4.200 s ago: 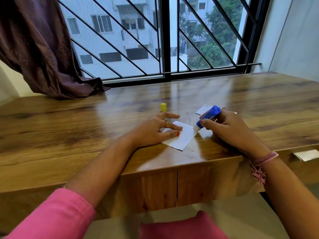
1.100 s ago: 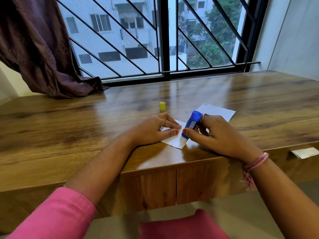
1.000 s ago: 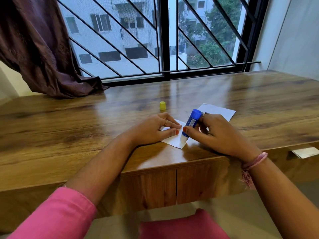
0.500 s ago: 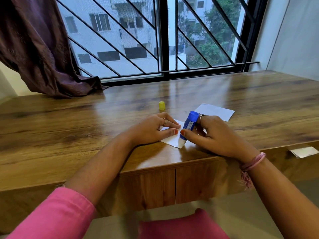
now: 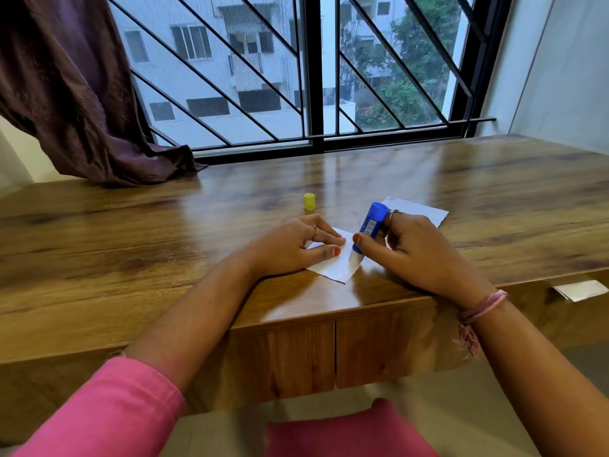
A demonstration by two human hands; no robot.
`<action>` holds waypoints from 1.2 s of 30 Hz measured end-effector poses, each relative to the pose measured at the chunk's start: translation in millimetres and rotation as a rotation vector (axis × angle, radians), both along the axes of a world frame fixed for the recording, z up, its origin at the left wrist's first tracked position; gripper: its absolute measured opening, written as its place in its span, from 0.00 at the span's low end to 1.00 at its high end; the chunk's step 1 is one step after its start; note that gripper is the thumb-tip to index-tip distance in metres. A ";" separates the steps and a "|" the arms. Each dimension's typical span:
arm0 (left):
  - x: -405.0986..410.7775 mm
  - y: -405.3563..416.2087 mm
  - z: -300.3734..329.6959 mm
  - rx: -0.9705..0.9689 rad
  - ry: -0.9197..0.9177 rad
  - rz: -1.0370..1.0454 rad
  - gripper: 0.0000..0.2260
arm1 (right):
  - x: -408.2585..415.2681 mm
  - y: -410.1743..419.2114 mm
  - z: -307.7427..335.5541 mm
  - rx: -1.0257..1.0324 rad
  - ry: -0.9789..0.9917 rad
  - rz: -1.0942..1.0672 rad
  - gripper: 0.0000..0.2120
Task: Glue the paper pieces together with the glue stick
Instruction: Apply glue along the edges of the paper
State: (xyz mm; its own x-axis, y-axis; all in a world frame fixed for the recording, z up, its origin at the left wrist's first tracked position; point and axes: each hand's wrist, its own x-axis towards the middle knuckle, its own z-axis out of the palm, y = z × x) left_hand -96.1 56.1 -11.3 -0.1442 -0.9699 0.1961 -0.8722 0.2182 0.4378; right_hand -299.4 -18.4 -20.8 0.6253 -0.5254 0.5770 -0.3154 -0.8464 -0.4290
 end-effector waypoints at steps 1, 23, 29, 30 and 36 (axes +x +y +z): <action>0.3 -0.1 -0.2 0.000 0.000 0.003 0.13 | 0.8 0.9 0.5 0.000 0.003 0.014 0.16; 1.6 -0.3 -0.7 0.004 -0.005 0.015 0.14 | 1.1 -1.7 1.3 0.049 0.022 -0.076 0.16; 2.4 -0.6 -1.9 0.002 -0.007 0.026 0.14 | 1.6 -4.7 1.2 0.065 0.007 -0.154 0.16; 2.3 -0.6 -2.1 -0.002 -0.005 0.028 0.13 | 1.7 -5.2 1.3 0.068 0.005 -0.168 0.16; 1.4 0.5 -1.4 -0.029 0.007 0.029 0.12 | 1.2 -3.8 0.7 0.113 0.012 -0.108 0.16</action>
State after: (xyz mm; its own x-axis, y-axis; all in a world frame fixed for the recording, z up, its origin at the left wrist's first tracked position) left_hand -94.7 56.6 -12.7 -0.1143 -0.9675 0.2254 -0.8751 0.2054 0.4381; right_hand -298.3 -22.2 -20.1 0.5682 -0.6511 0.5032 -0.4080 -0.7539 -0.5149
